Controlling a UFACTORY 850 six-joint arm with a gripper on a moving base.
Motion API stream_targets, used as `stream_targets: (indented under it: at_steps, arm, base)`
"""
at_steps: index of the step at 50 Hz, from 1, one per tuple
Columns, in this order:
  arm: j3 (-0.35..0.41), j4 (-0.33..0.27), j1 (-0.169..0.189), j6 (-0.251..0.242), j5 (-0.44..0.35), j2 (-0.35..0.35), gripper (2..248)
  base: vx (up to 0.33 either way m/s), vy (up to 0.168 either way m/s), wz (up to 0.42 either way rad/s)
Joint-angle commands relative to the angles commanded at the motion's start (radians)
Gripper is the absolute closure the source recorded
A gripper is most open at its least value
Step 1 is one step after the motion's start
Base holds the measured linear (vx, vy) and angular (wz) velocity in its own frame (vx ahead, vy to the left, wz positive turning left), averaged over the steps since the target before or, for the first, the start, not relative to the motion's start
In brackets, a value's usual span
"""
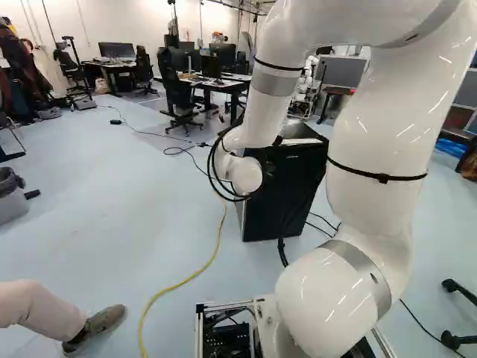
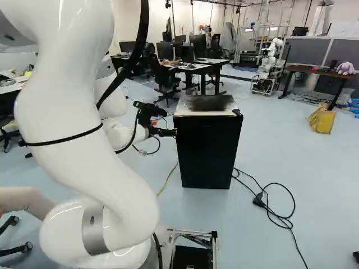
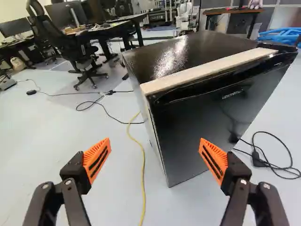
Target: Grab a drink from the fridge
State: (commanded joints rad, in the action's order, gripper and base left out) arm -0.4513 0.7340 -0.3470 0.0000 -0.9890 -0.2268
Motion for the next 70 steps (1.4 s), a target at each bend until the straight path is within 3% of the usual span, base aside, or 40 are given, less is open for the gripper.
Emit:
stream_targets:
  at_steps: [20, 70]
  arm:
    - [-0.064, 0.146, -0.055, 0.000, -0.051, -0.058, 3]
    - [-0.278, 0.515, -0.181, 0.000, -0.200, -0.343, 3]
  base:
    - [0.000, 0.000, 0.000]
    - [0.000, 0.000, 0.000]
